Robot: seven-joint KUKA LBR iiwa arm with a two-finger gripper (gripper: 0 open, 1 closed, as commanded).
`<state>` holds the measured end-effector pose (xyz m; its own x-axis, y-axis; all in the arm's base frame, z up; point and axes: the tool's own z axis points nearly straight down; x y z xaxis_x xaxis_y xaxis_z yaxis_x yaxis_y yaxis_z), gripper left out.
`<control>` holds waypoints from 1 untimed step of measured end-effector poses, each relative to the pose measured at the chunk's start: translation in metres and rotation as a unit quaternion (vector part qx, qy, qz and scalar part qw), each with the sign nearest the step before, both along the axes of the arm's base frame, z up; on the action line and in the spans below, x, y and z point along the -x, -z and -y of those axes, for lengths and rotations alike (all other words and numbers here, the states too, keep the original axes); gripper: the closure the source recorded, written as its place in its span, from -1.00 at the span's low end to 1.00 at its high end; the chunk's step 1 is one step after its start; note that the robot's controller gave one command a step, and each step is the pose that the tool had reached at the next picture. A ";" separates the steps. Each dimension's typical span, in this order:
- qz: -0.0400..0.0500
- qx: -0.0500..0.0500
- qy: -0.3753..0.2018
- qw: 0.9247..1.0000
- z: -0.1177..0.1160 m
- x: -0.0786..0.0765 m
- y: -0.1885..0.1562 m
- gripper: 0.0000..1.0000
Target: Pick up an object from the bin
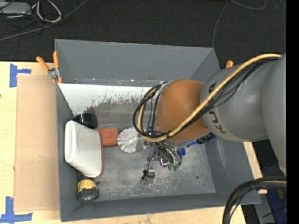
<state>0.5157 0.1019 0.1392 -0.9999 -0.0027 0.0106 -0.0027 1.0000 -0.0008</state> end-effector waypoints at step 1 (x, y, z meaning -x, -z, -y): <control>0.004 0.000 0.002 1.000 0.000 -0.002 -0.004 -1.00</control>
Offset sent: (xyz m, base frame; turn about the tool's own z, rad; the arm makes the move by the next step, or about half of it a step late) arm 0.0620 -0.0675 -0.0692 -0.0611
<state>0.5177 0.1014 0.1430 -1.0000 0.0009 0.0035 0.0009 1.0000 0.0000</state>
